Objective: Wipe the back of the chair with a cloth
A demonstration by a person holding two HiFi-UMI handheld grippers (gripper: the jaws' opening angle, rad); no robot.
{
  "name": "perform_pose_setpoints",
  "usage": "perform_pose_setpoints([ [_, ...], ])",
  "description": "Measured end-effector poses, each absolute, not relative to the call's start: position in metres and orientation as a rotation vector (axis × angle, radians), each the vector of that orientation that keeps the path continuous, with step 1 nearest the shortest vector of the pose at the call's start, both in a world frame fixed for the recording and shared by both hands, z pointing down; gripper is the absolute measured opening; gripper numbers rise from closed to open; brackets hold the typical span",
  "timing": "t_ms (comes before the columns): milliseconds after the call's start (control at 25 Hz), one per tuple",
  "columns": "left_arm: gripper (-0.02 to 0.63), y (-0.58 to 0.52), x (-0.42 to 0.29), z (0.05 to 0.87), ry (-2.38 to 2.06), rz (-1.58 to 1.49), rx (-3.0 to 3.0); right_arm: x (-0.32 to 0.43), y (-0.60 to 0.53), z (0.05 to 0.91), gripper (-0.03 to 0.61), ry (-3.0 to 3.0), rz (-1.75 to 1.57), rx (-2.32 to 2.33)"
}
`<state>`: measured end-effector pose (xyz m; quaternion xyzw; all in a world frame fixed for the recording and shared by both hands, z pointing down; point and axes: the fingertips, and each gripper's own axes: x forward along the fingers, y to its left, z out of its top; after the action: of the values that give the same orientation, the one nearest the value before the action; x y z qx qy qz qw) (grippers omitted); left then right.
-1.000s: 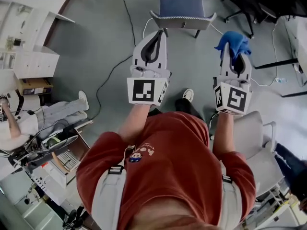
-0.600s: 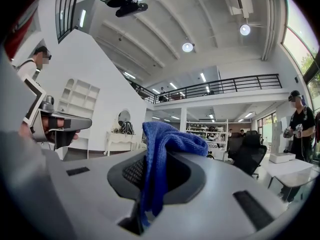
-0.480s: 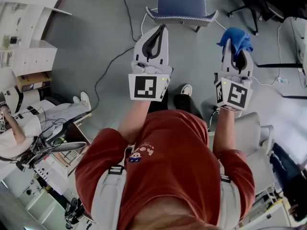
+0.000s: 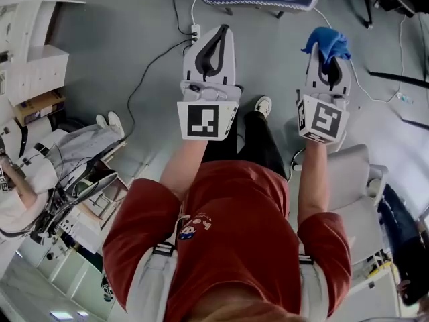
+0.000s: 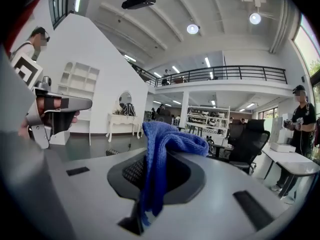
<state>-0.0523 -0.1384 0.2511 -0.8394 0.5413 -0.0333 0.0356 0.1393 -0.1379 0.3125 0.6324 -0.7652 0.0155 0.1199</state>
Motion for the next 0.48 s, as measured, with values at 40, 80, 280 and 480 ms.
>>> perform_pose_setpoints([
  [40, 0.009, -0.139, -0.051, 0.26, 1.666, -0.098, -2.583, 0.139, -0.138, 0.325, 0.054, -2.225, 0.063, 1.84],
  [80, 0.009, -0.135, -0.05, 0.267, 1.673, -0.093, -2.593, 0.138, -0.134, 0.334, 0.054, -2.213, 0.08, 1.834],
  [280, 0.009, -0.086, -0.033, 0.294, 1.691, -0.057, -2.63, 0.148, -0.081, 0.363, 0.054, -2.166, 0.133, 1.819],
  [480, 0.009, -0.045, -0.008, 0.376, 1.716, -0.085, -2.658, 0.167, -0.038, 0.442, 0.054, -2.136, 0.221, 1.774],
])
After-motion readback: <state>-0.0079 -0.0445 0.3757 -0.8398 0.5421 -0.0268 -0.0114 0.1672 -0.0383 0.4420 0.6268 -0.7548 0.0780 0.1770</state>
